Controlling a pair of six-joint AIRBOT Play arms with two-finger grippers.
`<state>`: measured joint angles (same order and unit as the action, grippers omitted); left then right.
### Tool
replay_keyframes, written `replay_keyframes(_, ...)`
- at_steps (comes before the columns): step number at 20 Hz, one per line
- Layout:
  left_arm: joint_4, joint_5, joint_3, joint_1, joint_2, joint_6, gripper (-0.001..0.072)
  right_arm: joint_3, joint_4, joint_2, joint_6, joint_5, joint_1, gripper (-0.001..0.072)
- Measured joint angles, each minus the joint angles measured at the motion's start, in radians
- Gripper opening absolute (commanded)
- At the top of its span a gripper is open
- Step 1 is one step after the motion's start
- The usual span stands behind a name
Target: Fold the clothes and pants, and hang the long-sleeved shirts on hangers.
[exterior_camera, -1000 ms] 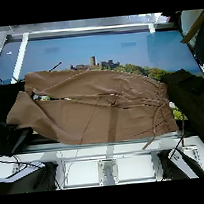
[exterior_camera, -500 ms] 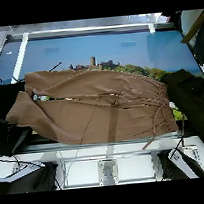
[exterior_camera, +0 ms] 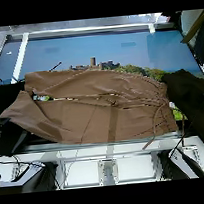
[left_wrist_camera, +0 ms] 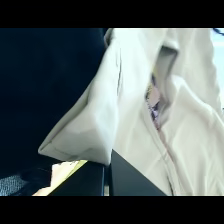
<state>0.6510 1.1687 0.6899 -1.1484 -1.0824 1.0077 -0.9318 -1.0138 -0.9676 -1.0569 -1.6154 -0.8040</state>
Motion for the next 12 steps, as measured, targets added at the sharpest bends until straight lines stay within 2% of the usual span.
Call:
replay_keyframes(6,0.010,0.011,0.009,0.000,0.027,0.007,0.0010,0.222,-0.093,-0.001,-0.002,0.068,-0.135,0.0556)
replay_keyframes(12,0.024,0.019,0.009,0.000,0.031,0.011,0.0010,0.313,-0.229,-0.001,-0.024,0.097,-0.169,0.0555)
